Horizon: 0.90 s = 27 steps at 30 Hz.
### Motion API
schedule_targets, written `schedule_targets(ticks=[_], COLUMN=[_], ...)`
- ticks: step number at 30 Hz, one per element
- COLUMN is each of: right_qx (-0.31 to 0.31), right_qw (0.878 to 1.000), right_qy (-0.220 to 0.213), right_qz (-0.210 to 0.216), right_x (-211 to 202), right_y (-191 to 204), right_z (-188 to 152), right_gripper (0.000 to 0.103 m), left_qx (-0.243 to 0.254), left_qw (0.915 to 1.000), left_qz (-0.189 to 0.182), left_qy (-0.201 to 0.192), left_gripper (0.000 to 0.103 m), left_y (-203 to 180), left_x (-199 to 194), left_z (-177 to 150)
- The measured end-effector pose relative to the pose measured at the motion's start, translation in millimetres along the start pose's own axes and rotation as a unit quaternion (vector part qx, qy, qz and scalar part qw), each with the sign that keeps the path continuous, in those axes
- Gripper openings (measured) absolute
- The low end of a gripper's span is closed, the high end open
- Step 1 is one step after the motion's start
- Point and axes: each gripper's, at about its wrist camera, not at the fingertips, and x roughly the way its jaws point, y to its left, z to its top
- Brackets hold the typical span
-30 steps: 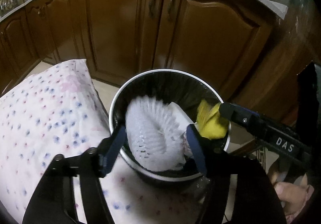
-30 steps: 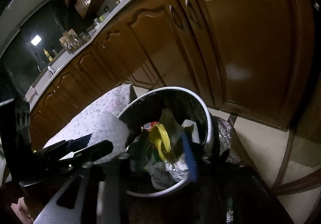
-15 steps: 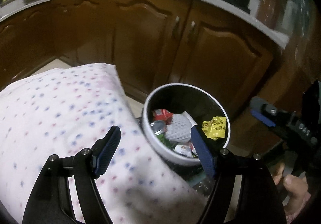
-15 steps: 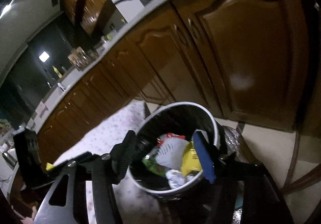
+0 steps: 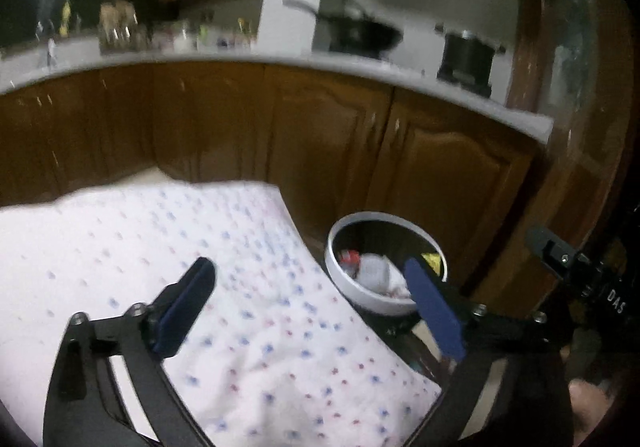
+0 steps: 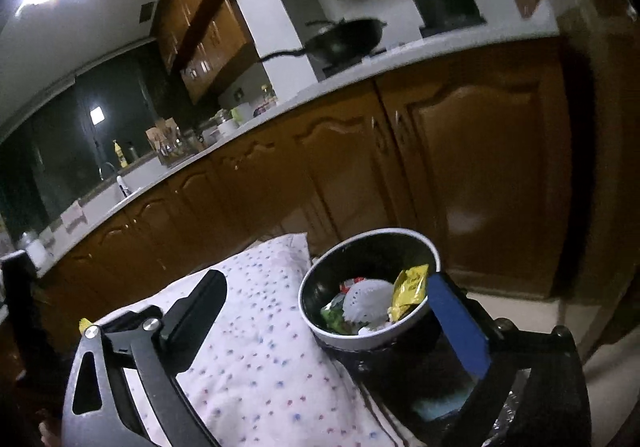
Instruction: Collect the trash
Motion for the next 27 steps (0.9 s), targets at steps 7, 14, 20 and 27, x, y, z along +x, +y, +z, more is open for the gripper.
schedule_targets(ticks=[7, 14, 20, 27], right_qx=[-0.077, -0.116, -0.119, -0.106], right_qw=[0.992, 0.99, 0.99, 0.992], right_qy=[-0.085, -0.065, -0.06, -0.055], right_qz=[-0.043, -0.041, -0.037, -0.031], right_x=[-47.3, -44.1, -46.8, -47.1], right_y=[36.4, 52.1, 56.7, 53.3], right_z=[-14.8, -36.5, -39.9, -42.2], right_gripper=[0.103, 0.103, 0.103, 0.103], left_qx=[0.049, 0.063, 0.062, 0.052], left_qw=[0.9945, 0.9919, 0.9909, 0.9907], left_qz=[0.05, 0.077, 0.093, 0.1], left_qy=[-0.078, -0.079, -0.076, -0.077], left_gripper=[0.103, 0.103, 0.103, 0.103], left_y=[-3.9, 0.0, 3.1, 8.3], left_x=[-45.1, -58.5, -62.7, -64.5], left_z=[-12.2, -26.2, -33.6, -33.6])
